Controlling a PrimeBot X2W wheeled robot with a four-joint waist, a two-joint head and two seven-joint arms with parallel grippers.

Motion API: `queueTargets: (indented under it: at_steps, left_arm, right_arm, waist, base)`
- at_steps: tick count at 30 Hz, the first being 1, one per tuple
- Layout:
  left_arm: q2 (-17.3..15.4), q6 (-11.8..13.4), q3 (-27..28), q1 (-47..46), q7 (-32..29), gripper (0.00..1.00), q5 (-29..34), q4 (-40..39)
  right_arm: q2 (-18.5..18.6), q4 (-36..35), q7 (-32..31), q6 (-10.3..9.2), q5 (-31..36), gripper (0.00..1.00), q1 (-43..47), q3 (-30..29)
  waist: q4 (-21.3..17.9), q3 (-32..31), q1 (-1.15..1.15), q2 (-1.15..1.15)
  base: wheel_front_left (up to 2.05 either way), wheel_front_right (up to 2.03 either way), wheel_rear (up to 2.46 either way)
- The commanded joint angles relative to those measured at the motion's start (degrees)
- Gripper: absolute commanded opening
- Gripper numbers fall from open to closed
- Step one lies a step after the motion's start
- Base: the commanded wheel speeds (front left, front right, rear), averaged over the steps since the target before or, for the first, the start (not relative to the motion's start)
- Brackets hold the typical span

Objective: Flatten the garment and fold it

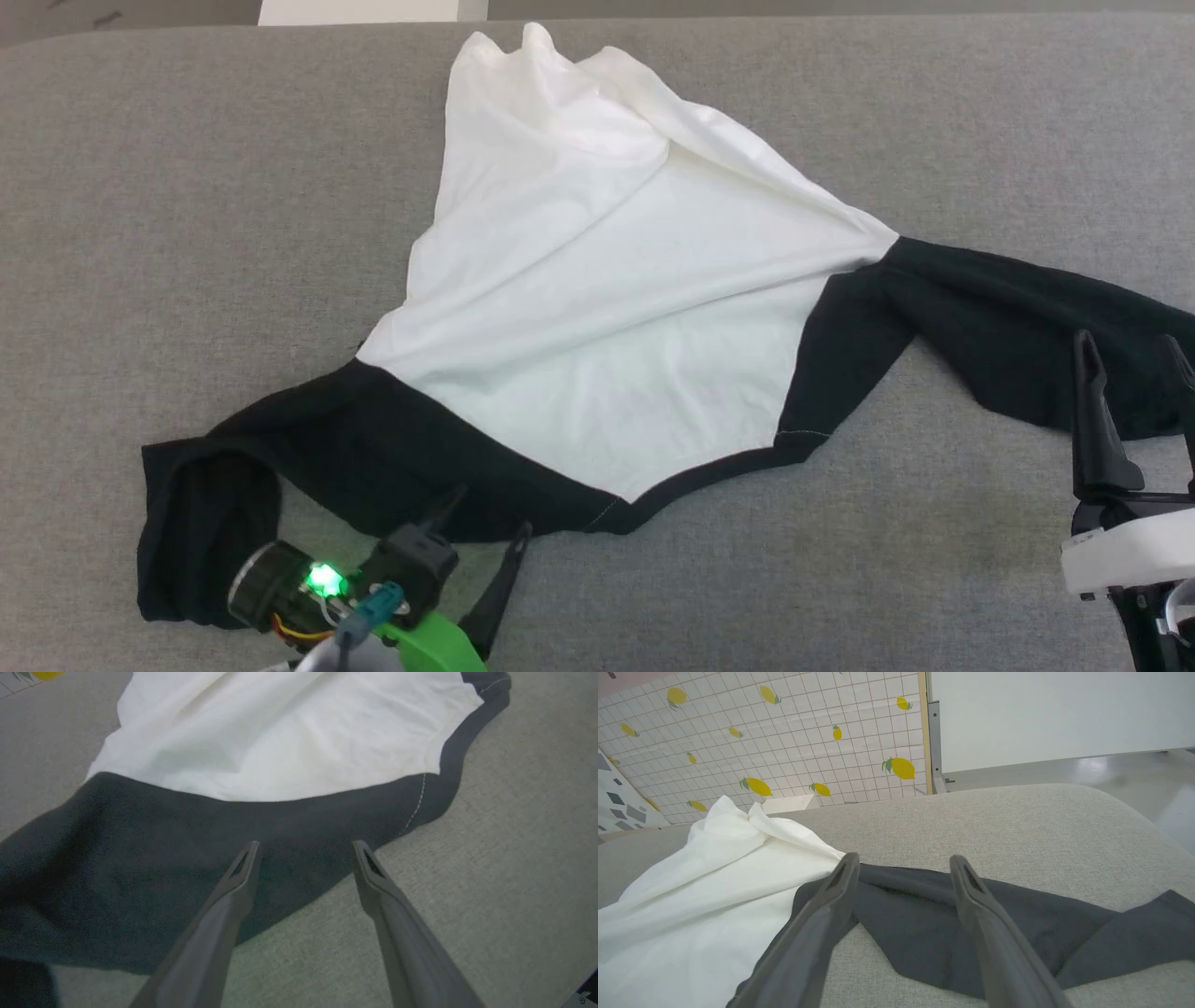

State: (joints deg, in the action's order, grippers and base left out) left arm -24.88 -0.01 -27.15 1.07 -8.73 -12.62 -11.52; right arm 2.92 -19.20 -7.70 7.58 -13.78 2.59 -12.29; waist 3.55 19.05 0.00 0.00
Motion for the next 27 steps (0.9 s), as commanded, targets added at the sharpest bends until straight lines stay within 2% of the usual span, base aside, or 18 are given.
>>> queueTargets:
  at_steps: [1,10,16,17,18,19,23,27]
  left_arm:
    - [0.47,-0.42,-0.51,-0.74,0.20,1.00,0.10,1.20]
    - [0.52,-2.00,-3.68,-4.93,-0.55,1.00,3.24,9.59]
    - [1.74,-1.24,-4.85,-9.16,1.12,1.00,6.11,15.97]
    - [2.10,-0.71,-4.75,-9.65,1.68,0.84,6.37,16.94]
    - [2.40,-0.24,-4.56,-9.93,2.21,0.11,6.43,17.50]
    - [2.88,0.27,-4.19,-10.04,2.94,0.00,6.06,17.91]
    - [3.39,1.99,-2.53,-9.28,5.15,0.00,4.71,17.09]
    - [2.76,4.82,0.08,-7.19,7.16,0.00,3.67,13.93]
  right_arm:
    - [-0.04,-0.04,0.25,-0.09,-0.13,1.00,-0.34,-0.02]
    - [-0.04,-0.18,-0.17,-0.09,0.23,1.00,-0.99,0.15]
    - [-0.04,-0.03,-0.34,-0.09,0.34,1.00,-1.22,0.50]
    - [-0.04,0.00,-0.38,-0.09,0.37,1.00,-1.21,0.58]
    - [-0.04,0.04,-0.41,-0.09,0.38,1.00,-1.18,0.64]
    - [-0.04,0.08,-0.44,-0.09,0.39,1.00,-1.06,0.66]
    - [-0.04,0.36,-1.01,-0.09,-0.36,1.00,-0.24,0.96]
    - [-0.04,0.36,-3.88,-0.09,-0.23,1.00,0.40,3.38]
  waist:
    - [-0.16,0.37,0.00,0.00]
    - [-0.55,1.18,0.00,0.00]
    - [-1.08,0.79,0.00,0.00]
    - [-1.25,0.59,0.00,0.00]
    - [-1.38,0.36,0.00,0.00]
    - [-1.47,0.03,0.00,0.00]
    - [-1.42,-1.19,0.00,0.00]
    - [-0.82,-2.11,0.00,0.00]
  base:
    - [0.00,0.00,0.00]
    - [0.00,0.00,0.00]
    - [0.00,0.00,0.00]
    - [0.00,0.00,0.00]
    - [0.00,0.00,0.00]
    - [0.00,0.00,0.00]
    - [0.00,0.00,0.00]
    - [0.00,0.00,0.00]
